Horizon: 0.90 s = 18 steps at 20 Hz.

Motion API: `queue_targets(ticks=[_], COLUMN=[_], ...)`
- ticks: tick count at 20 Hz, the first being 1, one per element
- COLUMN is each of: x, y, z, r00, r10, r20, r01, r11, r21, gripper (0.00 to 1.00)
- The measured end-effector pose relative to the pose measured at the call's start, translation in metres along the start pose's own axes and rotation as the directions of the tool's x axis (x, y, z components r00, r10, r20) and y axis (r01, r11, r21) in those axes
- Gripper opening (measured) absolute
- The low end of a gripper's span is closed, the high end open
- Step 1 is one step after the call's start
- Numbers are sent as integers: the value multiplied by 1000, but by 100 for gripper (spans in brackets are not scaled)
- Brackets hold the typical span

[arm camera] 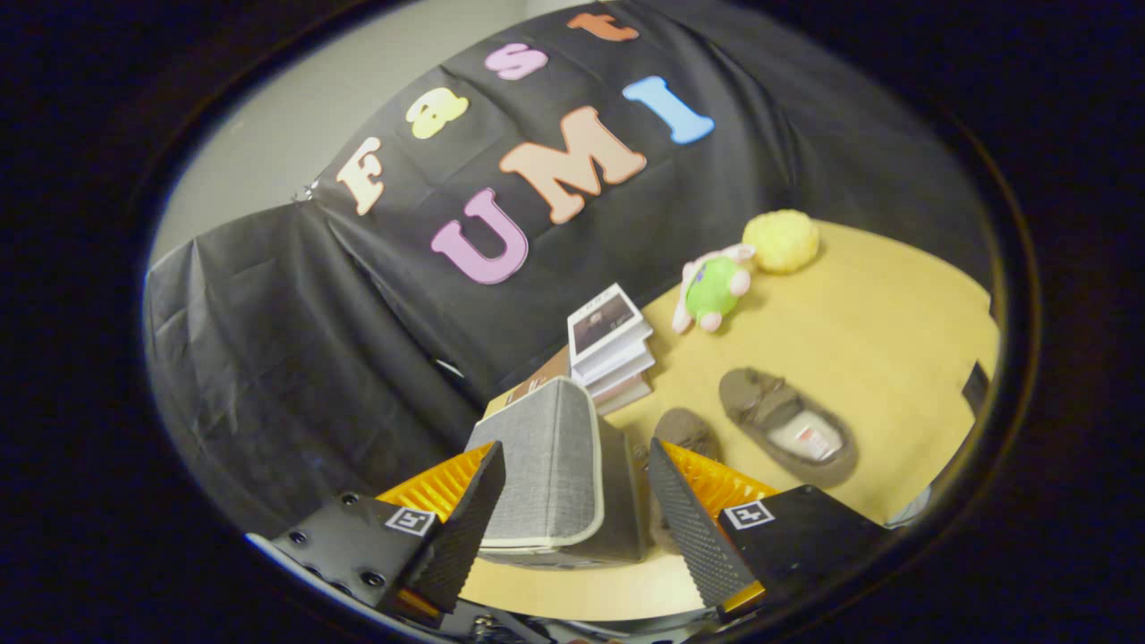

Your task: Open the storage box then place both shoes into the box .Put the left shoe in first, then the right shoe, with the right side of both shoes facing outward in a uniform manner.

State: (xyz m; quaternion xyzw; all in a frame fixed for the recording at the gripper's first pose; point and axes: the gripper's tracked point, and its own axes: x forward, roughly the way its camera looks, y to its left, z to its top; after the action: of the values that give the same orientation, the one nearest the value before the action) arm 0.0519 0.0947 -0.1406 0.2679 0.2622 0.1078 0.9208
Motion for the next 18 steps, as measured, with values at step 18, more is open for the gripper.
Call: queue_targets(ticks=[18], x=[58], y=[-4], z=[-92], r00=[922], r10=[153], r20=[-356], r01=[22], r11=[896], r21=[443], gripper=[77])
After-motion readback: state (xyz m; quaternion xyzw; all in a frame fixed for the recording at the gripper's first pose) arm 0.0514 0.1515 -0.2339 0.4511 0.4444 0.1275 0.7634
